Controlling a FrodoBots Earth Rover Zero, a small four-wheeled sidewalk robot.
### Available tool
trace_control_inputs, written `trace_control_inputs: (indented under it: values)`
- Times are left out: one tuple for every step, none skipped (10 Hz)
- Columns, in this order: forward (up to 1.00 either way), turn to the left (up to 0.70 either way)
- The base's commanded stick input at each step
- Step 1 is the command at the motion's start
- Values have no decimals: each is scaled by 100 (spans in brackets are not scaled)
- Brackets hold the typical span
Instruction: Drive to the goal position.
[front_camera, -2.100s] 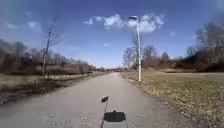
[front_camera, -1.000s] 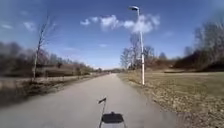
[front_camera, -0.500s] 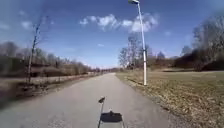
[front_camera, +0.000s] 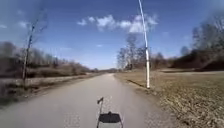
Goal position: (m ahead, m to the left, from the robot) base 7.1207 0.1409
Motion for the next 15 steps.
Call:
trace_control_inputs:
  values:
    - [100,0]
    - [100,0]
    - [100,0]
    - [100,0]
    - [100,0]
    - [100,0]
    - [100,0]
    - [100,0]
    - [100,0]
    - [100,20]
    - [100,27]
    - [100,11]
    - [100,0]
    - [100,0]
    - [100,0]
